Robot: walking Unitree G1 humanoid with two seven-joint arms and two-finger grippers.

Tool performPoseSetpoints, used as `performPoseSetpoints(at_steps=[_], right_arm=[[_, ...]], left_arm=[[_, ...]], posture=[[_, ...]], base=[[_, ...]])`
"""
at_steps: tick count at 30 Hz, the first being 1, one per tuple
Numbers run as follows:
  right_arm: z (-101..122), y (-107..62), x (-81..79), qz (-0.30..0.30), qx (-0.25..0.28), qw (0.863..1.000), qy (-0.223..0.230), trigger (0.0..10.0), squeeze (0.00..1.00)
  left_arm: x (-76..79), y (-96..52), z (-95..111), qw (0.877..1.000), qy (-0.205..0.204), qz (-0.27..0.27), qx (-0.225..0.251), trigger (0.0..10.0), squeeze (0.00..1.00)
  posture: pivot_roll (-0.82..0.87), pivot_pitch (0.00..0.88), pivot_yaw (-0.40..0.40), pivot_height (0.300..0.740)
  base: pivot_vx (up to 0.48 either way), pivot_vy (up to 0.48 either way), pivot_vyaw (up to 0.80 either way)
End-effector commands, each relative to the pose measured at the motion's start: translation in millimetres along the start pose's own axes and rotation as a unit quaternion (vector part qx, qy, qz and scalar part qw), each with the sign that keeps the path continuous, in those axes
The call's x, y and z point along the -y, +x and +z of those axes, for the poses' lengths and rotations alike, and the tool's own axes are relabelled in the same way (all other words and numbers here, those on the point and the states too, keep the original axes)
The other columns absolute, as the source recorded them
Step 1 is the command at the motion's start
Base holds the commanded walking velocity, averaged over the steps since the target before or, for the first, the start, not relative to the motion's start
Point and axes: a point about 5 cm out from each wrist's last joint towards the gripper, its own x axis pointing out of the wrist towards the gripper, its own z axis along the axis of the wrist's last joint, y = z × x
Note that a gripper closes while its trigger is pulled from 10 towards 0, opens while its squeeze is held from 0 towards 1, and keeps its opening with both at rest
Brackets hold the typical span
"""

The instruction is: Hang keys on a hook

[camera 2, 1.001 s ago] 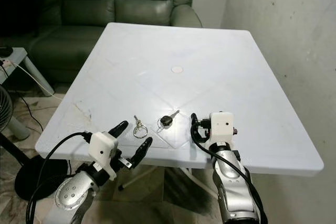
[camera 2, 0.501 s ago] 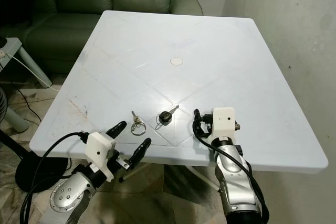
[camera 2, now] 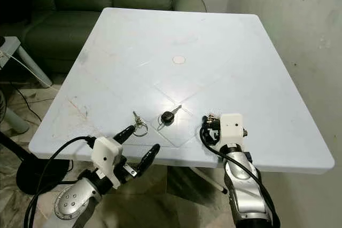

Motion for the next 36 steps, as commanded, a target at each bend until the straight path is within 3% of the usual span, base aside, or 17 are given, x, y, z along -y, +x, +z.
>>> performPoseSetpoints(at_steps=[1,2,3,14,15,16,17,26,27,28,29,30,31,32,33,34,36], right_arm=[[3,-1.9,1.9,0.001,0.004,1.000,-0.007,3.2,0.00],[3,-2.1,1.8,0.001,0.004,1.000,-0.007,3.2,0.00],[3,-2.3,1.6,0.002,0.004,1.000,-0.008,0.6,0.00],[8,-1.1,-4.5,0.013,0.021,1.000,-0.016,0.0,0.00],[8,-0.9,-5.5,0.015,0.021,1.000,-0.013,1.3,0.00],[8,-0.7,-6.4,0.019,0.019,1.000,-0.007,4.5,0.00],[8,-0.6,-7.3,0.023,0.017,1.000,-0.005,10.0,0.00],[10,-0.9,-11.7,0.039,0.021,0.999,0.000,10.0,0.00],[11,-1.0,-12.2,0.040,0.022,0.999,-0.001,8.1,0.00],[11,-1.0,-12.3,0.039,0.024,0.999,-0.003,8.1,0.00],[11,-1.0,-12.1,0.038,0.025,0.999,-0.003,6.7,0.00],[11,-1.0,-12.1,0.038,0.025,0.999,-0.003,6.7,0.00],[12,-1.0,-11.9,0.038,0.024,0.999,-0.003,3.5,0.00],[12,-1.0,-11.9,0.039,0.024,0.999,-0.002,1.9,0.00],[12,-0.9,-11.9,0.039,0.024,0.999,-0.003,1.9,0.00],[11,-0.9,-11.9,0.039,0.023,0.999,-0.003,0.5,0.00],[11,-0.7,-12.0,0.040,0.021,0.999,-0.002,0.2,0.00]], left_arm=[[2.7,0.0,2,1.000,0.003,-0.004,-0.001,10.0,0.00],[2.7,0.0,2,1.000,0.003,-0.004,-0.001,10.0,0.00],[2.7,-0.1,2,1.000,0.003,-0.004,-0.001,10.0,0.00],[3.0,-1.0,2,1.000,0.003,0.002,-0.001,10.0,0.00],[3.0,-1.2,2,1.000,0.003,0.002,-0.002,10.0,0.00],[3.1,-1.3,2,1.000,0.003,0.003,-0.002,10.0,0.00],[3.0,-1.4,2,1.000,0.003,0.004,-0.002,10.0,0.00],[2.6,-1.3,2,1.000,0.003,0.006,-0.002,10.0,0.00],[2.7,-1.2,2,1.000,0.004,0.006,-0.002,10.0,0.00],[2.7,-1.2,2,1.000,0.004,0.007,-0.002,10.0,0.00],[2.6,-1.1,2,1.000,0.004,0.007,-0.002,10.0,0.00],[2.6,-1.1,2,1.000,0.004,0.007,-0.002,10.0,0.00],[2.5,-0.8,2,1.000,0.004,0.007,-0.002,10.0,0.00],[2.4,-0.7,2,1.000,0.004,0.007,-0.002,10.0,0.00],[2.4,-0.7,2,1.000,0.005,0.007,-0.002,10.0,0.00],[2.3,-0.6,2,1.000,0.004,0.007,-0.002,10.0,0.00],[2.2,-0.3,2,1.000,0.005,0.007,-0.002,10.0,0.00]], posture=[[0.03,0.142,-0.004,0.740],[0.03,0.142,-0.004,0.740],[0.03,0.141,-0.005,0.740],[0.03,0.148,-0.008,0.740],[0.04,0.147,-0.008,0.740],[0.04,0.149,-0.009,0.740],[0.04,0.148,-0.010,0.740],[0.04,0.150,-0.011,0.740],[0.04,0.152,-0.011,0.740],[0.04,0.152,-0.011,0.740],[0.04,0.151,-0.011,0.740],[0.04,0.151,-0.011,0.740],[0.04,0.152,-0.011,0.740],[0.04,0.151,-0.011,0.740],[0.04,0.151,-0.011,0.740],[0.04,0.151,-0.011,0.740],[0.04,0.151,-0.012,0.740]], base=[[0.000,0.000,0.00],[0.000,0.000,0.00],[0.000,0.000,0.00],[0.000,0.000,0.00],[0.000,0.000,0.00],[0.000,0.000,0.00],[0.000,0.000,0.00],[0.000,0.000,0.00],[0.000,0.000,0.00],[0.000,0.000,0.00],[0.000,0.000,0.00],[0.000,0.000,0.00],[0.000,0.000,0.00],[0.000,0.000,0.00],[0.000,0.000,0.00],[0.000,0.000,0.00],[0.000,0.000,0.00]])
